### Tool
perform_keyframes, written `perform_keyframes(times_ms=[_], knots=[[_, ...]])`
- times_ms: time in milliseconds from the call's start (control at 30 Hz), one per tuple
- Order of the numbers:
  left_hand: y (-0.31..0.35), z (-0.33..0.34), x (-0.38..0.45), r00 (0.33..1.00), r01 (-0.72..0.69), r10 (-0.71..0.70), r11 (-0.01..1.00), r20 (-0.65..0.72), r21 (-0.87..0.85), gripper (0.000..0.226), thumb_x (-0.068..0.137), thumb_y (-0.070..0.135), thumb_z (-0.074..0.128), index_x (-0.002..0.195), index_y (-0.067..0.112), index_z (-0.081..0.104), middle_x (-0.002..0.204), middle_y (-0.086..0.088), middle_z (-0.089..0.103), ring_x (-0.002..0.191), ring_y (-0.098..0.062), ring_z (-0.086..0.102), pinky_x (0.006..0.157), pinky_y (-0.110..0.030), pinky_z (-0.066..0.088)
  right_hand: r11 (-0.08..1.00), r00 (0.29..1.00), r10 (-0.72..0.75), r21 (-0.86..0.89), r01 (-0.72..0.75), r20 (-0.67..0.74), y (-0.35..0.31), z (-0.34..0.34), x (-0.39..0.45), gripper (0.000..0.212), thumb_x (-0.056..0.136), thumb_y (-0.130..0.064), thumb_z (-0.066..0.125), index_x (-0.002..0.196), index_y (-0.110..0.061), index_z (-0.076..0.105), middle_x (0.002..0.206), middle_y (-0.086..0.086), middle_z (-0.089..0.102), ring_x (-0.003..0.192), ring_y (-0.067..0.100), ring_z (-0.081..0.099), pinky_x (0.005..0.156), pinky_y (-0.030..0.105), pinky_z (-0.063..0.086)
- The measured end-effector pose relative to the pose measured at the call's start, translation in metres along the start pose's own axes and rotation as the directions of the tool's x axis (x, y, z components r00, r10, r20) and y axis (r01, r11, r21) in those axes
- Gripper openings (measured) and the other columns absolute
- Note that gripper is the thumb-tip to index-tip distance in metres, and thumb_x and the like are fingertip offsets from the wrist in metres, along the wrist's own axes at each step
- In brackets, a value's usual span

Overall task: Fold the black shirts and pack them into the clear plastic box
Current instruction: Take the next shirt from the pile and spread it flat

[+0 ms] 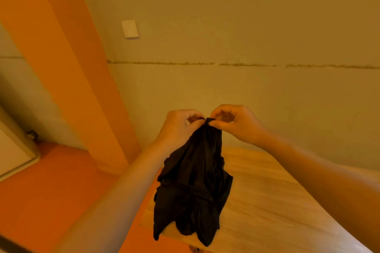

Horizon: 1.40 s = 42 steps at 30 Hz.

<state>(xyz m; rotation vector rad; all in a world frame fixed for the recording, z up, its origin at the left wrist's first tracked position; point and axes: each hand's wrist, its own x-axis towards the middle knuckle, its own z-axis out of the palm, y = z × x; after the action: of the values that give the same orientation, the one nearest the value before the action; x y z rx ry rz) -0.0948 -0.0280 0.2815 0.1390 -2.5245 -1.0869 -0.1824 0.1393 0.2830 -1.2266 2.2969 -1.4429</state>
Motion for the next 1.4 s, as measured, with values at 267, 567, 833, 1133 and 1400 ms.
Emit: perform_keyframes(times_ms=[267,567,833,1133,1400], knots=[[0.107,0.022,0.11,0.966,-0.256,0.257,0.965,-0.014,0.052,0.015,0.089,0.009,0.066,0.102,0.01,0.073,0.085,0.009,0.065,0.07,0.013,0.056,0.067,0.001,0.039,0.986,0.973,-0.073,-0.163,0.038,-0.217,-0.02,-0.131,0.03,0.003,0.089,-0.021,0.067,0.091,-0.02,0.066,0.072,-0.009,0.065,0.065,-0.003,0.058,0.064,0.01,0.045],[0.226,0.08,0.216,0.954,-0.298,0.295,0.953,-0.056,-0.058,0.008,0.086,0.02,0.071,0.092,0.014,0.072,0.079,0.003,0.066,0.067,-0.005,0.057,0.071,-0.024,0.049,0.965,0.939,-0.052,-0.259,-0.04,-0.339,-0.013,-0.296,0.041,0.007,0.089,-0.022,0.068,0.084,-0.017,0.064,0.063,-0.006,0.061,0.053,0.001,0.055,0.056,0.017,0.048],[0.27,0.147,0.283,0.968,-0.247,0.243,0.967,-0.061,-0.056,0.009,0.088,0.02,0.07,0.092,0.012,0.071,0.072,0.004,0.061,0.061,-0.008,0.055,0.06,-0.019,0.044,0.95,0.934,0.027,-0.282,-0.136,-0.357,0.043,-0.402,0.043,0.004,0.09,-0.017,0.066,0.093,-0.014,0.067,0.081,0.001,0.066,0.071,0.009,0.06,0.066,0.022,0.052],[0.247,0.137,0.342,0.945,-0.004,-0.002,1.0,-0.328,-0.018,0.017,0.094,0.013,0.061,0.105,0.002,0.069,0.084,-0.009,0.064,0.057,-0.008,0.056,0.057,-0.023,0.046,0.898,0.793,0.12,-0.274,-0.343,-0.598,0.112,-0.524,0.019,0.013,0.095,-0.015,0.059,0.104,-0.007,0.065,0.093,0.009,0.065,0.072,0.013,0.059,0.066,0.026,0.049],[0.196,0.12,0.34,0.945,0.095,-0.096,0.995,-0.312,-0.018,0.018,0.099,0.006,0.05,0.108,0.004,0.064,0.079,-0.009,0.063,0.059,-0.018,0.06,0.047,-0.019,0.051,0.894,0.746,0.255,-0.143,-0.424,-0.615,0.157,-0.564,-0.018,0.014,0.093,-0.014,0.062,0.102,-0.004,0.065,0.1,0.017,0.068,0.081,0.027,0.064,0.084,0.04,0.053]])
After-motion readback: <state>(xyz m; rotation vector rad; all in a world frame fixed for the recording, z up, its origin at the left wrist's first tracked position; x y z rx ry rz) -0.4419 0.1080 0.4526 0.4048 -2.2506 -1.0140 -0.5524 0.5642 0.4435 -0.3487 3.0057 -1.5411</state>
